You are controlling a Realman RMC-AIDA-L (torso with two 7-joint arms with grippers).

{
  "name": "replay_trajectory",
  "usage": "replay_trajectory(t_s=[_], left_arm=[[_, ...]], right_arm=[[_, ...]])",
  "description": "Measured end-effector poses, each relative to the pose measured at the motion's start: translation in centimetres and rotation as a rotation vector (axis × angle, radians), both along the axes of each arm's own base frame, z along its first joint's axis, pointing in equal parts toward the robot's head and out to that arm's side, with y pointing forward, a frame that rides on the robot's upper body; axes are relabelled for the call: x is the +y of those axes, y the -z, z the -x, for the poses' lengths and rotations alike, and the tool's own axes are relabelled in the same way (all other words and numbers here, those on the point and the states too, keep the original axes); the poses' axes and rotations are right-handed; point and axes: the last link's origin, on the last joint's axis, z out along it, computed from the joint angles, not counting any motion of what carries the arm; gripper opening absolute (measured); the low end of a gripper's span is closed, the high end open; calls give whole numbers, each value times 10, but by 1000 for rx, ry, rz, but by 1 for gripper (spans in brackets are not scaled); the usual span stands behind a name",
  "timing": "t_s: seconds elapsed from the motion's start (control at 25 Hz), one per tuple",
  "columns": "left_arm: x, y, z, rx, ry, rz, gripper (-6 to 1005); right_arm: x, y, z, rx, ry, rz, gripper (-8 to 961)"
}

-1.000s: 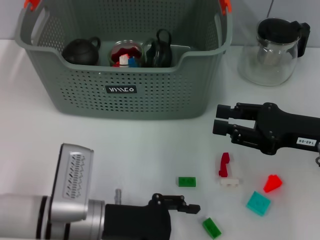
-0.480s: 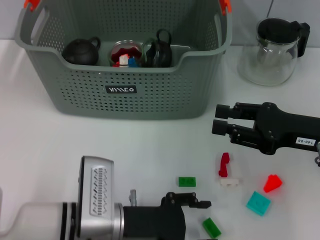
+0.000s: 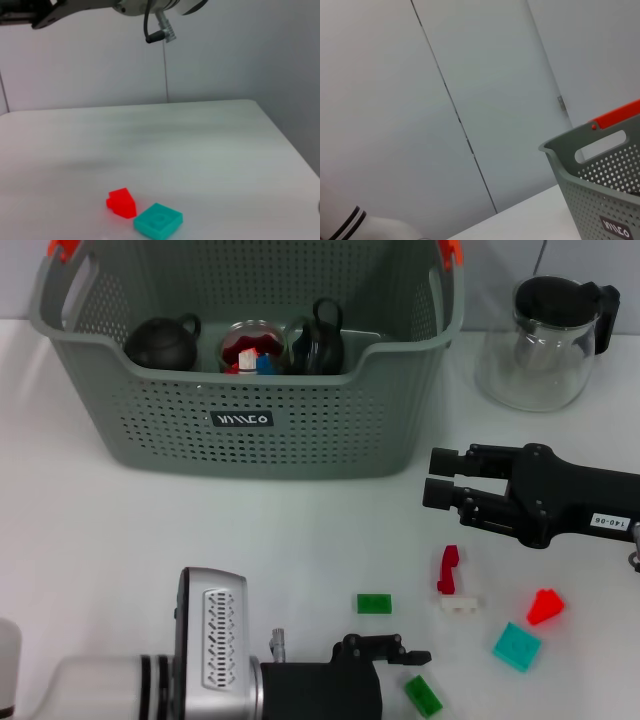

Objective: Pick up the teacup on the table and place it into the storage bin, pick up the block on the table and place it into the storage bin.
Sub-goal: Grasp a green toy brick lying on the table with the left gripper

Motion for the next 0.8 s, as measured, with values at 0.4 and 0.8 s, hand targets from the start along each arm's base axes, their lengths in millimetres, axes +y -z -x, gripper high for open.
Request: replay_trajectory(t_s=[0.4,0.8], left_arm=[[1,7,-4,2,-19,-27,681],[3,9,-1,26,-28,-52,664]], right_arm=[[-1,0,-1,1,2,0,493],[-2,0,-3,1,9,-1,493]])
